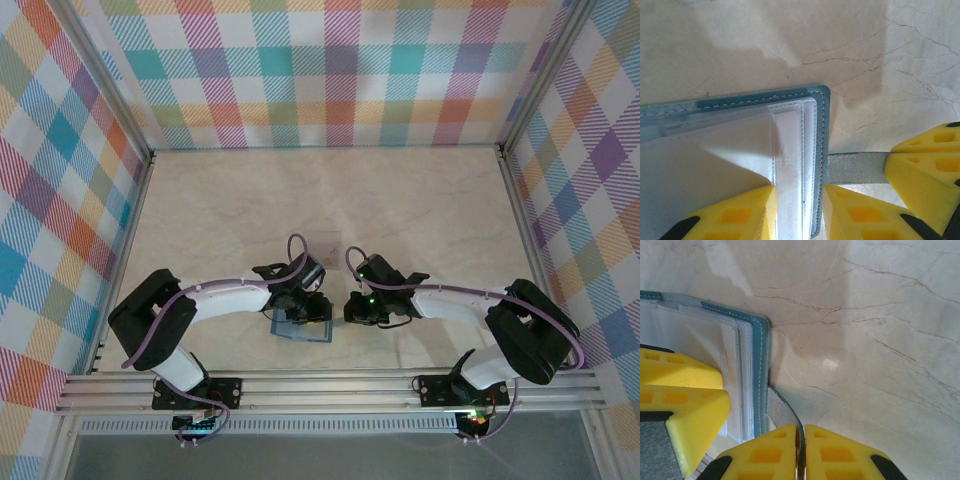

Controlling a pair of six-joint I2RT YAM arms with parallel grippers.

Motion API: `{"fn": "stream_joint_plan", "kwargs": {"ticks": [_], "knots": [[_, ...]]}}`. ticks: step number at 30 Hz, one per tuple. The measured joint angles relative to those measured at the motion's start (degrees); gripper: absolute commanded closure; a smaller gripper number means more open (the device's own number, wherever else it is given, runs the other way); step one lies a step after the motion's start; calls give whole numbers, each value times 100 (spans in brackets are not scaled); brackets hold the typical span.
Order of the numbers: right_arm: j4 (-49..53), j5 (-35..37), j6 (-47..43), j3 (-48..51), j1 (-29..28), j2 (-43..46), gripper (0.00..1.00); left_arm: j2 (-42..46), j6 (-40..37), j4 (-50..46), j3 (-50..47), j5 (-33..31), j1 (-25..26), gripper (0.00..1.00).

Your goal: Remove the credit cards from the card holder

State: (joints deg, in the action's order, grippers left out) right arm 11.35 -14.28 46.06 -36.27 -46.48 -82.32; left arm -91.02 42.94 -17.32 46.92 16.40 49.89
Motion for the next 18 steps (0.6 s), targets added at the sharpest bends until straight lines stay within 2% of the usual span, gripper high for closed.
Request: {"fn": "stream_joint_plan", "kwargs": {"ticks": [10,18], "knots": [[50,15,-44,-20,0,-2,86,-44,-258,-573,234,-258,2,63],[157,13,-68,-59,-2,-50,84,-210,-557,-1401,638,-850,46,58]]}}
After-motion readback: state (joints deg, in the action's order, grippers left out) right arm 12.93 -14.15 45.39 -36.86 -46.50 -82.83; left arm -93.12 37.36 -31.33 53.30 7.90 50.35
